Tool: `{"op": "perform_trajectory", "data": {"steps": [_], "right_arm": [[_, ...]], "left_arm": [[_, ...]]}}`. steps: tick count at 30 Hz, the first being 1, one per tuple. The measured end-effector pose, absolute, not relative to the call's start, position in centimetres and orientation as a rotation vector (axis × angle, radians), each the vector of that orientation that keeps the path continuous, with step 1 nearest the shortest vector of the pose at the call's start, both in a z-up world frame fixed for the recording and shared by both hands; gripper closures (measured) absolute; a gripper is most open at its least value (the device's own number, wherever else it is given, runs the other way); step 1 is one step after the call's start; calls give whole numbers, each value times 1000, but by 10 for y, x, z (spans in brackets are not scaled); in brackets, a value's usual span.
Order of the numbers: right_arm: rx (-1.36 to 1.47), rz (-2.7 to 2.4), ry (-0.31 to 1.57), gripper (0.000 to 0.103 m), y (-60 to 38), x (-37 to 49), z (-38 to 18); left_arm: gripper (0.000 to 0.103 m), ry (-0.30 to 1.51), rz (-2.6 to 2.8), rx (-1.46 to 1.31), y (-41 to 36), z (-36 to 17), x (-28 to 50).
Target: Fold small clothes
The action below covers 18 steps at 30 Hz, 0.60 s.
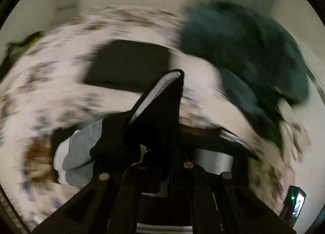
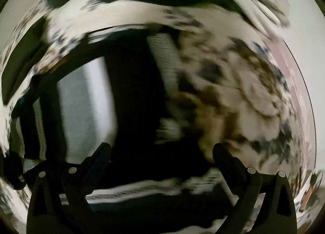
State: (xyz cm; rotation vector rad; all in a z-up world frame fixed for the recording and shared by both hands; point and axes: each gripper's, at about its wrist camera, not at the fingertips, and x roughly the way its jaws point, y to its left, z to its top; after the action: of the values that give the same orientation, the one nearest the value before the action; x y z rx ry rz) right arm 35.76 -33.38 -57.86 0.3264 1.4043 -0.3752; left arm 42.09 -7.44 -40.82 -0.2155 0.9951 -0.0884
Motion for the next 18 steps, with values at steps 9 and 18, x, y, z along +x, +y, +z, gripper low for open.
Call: {"op": "perform_trajectory", "data": {"steps": [9,18], "right_arm": [[467,-306,1416,2,-440,337,-574],[760,-55,1315,2,-448,371,-543]], "left_arm": [[86,1207,-341,-60,-237,-469,428],[3,1179,-85,-84,-97,-445,434]]}}
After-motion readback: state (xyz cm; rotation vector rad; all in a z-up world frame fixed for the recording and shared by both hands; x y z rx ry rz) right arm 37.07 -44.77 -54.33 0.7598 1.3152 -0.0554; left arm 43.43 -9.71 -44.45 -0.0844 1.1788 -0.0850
